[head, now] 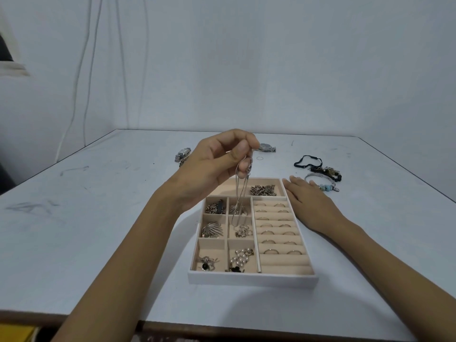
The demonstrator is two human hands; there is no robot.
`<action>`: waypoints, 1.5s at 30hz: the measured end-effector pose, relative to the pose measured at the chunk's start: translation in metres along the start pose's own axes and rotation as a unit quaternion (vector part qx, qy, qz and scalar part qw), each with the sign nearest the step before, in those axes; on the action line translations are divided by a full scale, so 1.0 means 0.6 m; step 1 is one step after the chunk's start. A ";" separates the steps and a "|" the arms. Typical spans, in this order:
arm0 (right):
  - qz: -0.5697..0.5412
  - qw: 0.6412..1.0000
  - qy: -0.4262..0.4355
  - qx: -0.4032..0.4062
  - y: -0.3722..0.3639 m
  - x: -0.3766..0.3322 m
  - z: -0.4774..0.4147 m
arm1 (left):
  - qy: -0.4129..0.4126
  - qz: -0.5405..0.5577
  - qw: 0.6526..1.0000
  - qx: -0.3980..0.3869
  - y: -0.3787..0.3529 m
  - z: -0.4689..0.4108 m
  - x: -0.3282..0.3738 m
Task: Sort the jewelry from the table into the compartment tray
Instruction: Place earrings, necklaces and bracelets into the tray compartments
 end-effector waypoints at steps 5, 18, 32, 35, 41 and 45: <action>-0.005 1.000 0.000 0.001 0.002 -0.002 0.001 | 0.024 -0.030 0.999 -0.016 -0.004 0.001 -0.008; -0.006 1.000 -0.001 0.003 0.003 -0.002 0.001 | 0.085 -0.126 0.986 -0.068 -0.008 0.010 -0.028; -0.005 1.000 -0.003 -0.001 0.005 -0.003 0.003 | 0.163 -0.227 0.949 -0.145 0.008 0.031 -0.038; -0.005 1.000 -0.003 -0.001 0.003 -0.001 0.001 | 0.172 -0.236 0.943 -0.158 0.006 0.032 -0.046; -0.007 1.000 -0.005 -0.002 0.003 -0.001 0.001 | 0.191 -0.260 0.930 -0.175 0.001 0.032 -0.056; -0.007 1.000 -0.006 -0.003 0.004 -0.002 0.002 | 0.192 -0.271 0.928 -0.167 0.007 0.030 -0.058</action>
Point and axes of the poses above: each hand's wrist, its own z-axis away from the middle knuckle, its own y-axis out of the back of the hand, x = y × z, the point moved 8 cm from there along -z, towards the middle knuckle, and after that the axes turned 1 degree about z, right-handed, at the moved point
